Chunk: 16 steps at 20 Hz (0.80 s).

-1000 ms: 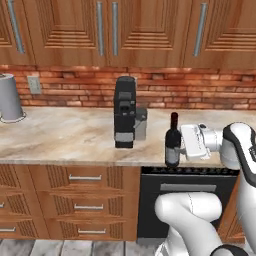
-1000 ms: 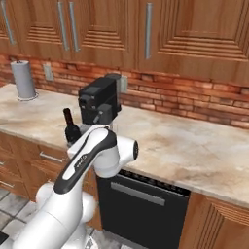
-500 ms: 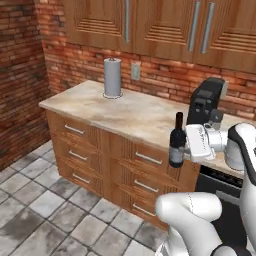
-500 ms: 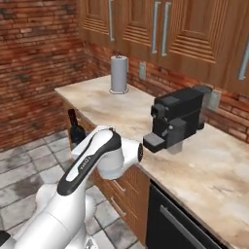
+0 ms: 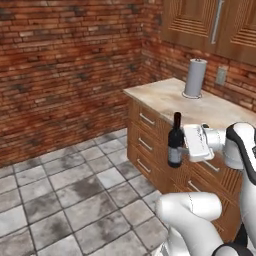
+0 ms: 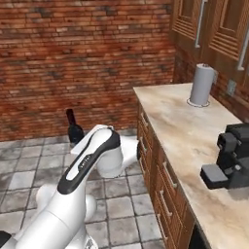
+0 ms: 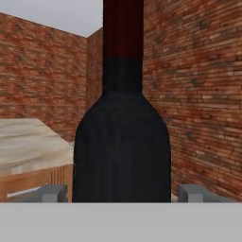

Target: There is a wine glass and glass cup on the dining counter. Place the wine bottle next to the wine glass and the juice bottle next to the glass cup.

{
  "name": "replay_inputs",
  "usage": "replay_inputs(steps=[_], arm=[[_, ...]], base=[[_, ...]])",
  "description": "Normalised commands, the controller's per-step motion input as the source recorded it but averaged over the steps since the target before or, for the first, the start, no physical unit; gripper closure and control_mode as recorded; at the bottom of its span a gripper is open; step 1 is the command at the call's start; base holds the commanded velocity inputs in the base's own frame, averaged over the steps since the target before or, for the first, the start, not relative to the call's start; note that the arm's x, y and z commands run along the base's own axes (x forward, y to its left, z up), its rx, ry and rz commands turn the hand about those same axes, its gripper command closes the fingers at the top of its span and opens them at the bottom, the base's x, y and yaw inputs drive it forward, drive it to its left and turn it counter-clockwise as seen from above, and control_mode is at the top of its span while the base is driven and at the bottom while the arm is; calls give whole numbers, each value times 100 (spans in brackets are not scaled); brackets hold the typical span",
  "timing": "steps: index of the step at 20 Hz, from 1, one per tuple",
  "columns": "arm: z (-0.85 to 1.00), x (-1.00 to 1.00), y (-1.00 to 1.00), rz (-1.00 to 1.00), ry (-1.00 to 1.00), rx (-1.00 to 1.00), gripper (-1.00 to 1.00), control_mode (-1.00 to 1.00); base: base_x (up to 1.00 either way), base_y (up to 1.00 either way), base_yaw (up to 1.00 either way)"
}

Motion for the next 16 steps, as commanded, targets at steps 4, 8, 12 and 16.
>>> replay_inputs(steps=[4, 8, 12, 16], arm=[[0, 0, 0, 0, 0, 0, 100, 100], [0, 0, 0, 0, 0, 0, 100, 100], [0, 0, 0, 0, 0, 0, 100, 100], [0, 0, 0, 0, 0, 0, 100, 100]], base=[[58, 17, 39], [77, 22, 21], [88, 12, 19], [94, 8, 17]])
